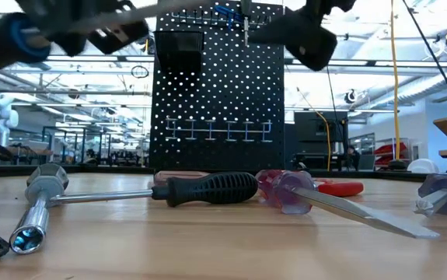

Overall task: Hang tools onto peg board
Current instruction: Hang the blue-black screwdriver on the pegboard

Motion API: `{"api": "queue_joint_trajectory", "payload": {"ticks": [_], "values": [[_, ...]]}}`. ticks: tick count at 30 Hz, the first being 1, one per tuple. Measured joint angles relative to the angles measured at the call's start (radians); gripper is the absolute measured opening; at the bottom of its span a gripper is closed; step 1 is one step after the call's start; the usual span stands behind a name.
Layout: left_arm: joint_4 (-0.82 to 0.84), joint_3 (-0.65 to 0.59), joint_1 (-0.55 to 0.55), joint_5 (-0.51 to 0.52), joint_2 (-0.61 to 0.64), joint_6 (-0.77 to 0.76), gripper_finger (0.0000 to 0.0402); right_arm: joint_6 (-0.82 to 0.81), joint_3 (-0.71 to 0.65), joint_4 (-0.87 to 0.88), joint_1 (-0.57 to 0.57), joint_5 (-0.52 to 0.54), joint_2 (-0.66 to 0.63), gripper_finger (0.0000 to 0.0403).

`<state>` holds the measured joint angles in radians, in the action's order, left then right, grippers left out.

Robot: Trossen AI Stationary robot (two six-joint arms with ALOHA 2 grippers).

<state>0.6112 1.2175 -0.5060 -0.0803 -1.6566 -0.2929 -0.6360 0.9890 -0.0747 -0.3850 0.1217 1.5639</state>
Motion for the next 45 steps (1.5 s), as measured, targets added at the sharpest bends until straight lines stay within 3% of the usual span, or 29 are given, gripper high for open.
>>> {"api": "queue_joint_trajectory", "payload": {"ticks": [5, 14, 20, 28, 35, 41, 45], "values": [[0.011, 0.0, 0.051, -0.012, 0.0, -0.089, 0.002, -0.01, 0.021, -0.046, 0.006, -0.053, 0.074, 0.0258], [-0.03, 0.0, 0.074, -0.067, -0.03, -0.009, 0.0027, 0.056, 0.169, -0.043, 0.032, -0.176, 0.269, 0.0258], [-0.035, 0.0, 0.074, -0.07, -0.058, -0.005, 0.0028, 0.082, 0.262, 0.0, 0.033, -0.182, 0.348, 0.0258], [-0.052, 0.0, 0.076, -0.067, -0.058, 0.012, 0.003, 0.07, 0.278, 0.016, 0.034, -0.203, 0.394, 0.0247], [-0.052, 0.0, 0.077, -0.061, -0.058, 0.012, 0.003, 0.068, 0.278, 0.015, 0.043, -0.204, 0.394, 0.0166], [-0.049, 0.0, 0.078, -0.051, -0.058, 0.007, 0.0039, 0.071, 0.278, 0.037, 0.044, -0.208, 0.394, 0.003], [-0.05, 0.0, 0.076, -0.04, -0.058, 0.011, 0.007, 0.068, 0.278, 0.053, 0.044, -0.207, 0.394, 0.001]]}}
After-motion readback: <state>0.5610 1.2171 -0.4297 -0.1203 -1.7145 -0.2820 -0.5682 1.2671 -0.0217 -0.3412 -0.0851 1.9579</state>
